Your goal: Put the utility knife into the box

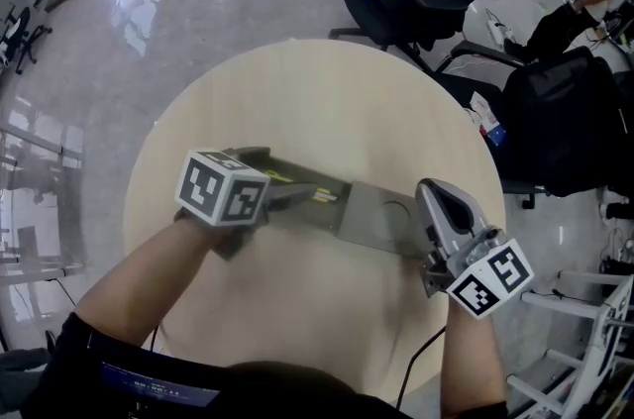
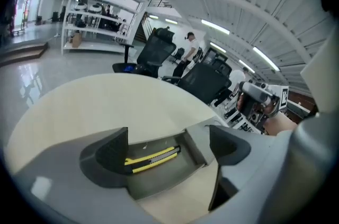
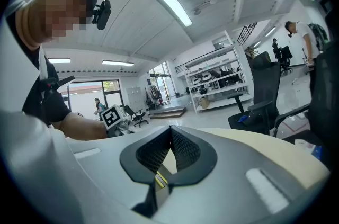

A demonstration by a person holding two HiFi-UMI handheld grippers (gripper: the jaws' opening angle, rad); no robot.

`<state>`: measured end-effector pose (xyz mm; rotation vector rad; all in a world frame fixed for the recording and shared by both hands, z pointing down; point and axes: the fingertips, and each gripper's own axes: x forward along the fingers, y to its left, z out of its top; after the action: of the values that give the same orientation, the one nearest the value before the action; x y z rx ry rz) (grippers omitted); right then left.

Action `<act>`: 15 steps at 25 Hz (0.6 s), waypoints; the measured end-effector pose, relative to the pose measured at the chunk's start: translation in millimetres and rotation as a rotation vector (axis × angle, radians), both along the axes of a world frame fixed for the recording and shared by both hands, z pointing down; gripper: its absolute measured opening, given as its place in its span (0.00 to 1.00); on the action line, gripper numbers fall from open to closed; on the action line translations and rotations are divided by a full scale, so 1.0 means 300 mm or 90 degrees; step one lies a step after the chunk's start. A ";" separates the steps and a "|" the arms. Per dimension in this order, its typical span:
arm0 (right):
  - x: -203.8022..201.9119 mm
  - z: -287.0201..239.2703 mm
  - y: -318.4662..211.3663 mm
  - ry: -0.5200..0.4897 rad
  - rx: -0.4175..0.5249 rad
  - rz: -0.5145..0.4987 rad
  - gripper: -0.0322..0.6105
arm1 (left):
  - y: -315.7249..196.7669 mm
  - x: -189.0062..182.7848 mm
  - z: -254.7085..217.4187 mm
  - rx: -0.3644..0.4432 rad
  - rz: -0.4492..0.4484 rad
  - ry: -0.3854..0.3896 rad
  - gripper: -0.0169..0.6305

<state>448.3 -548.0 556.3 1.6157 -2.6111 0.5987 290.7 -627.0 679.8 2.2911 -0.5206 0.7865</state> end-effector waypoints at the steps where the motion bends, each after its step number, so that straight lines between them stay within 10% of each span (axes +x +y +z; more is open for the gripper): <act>1: 0.002 -0.011 0.007 0.001 0.001 0.005 0.07 | -0.003 -0.001 -0.039 0.016 -0.006 0.029 0.77; 5: 0.010 -0.038 0.042 0.002 0.003 0.020 0.07 | 0.003 -0.033 -0.180 0.057 -0.038 0.137 0.67; 15: -0.008 -0.122 0.114 0.003 0.002 0.066 0.07 | 0.062 -0.239 -0.492 0.116 -0.097 0.343 0.03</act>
<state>445.9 -513.7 519.6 1.7595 -2.5392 0.5933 219.1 -608.5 532.1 2.4595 -0.5174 0.0336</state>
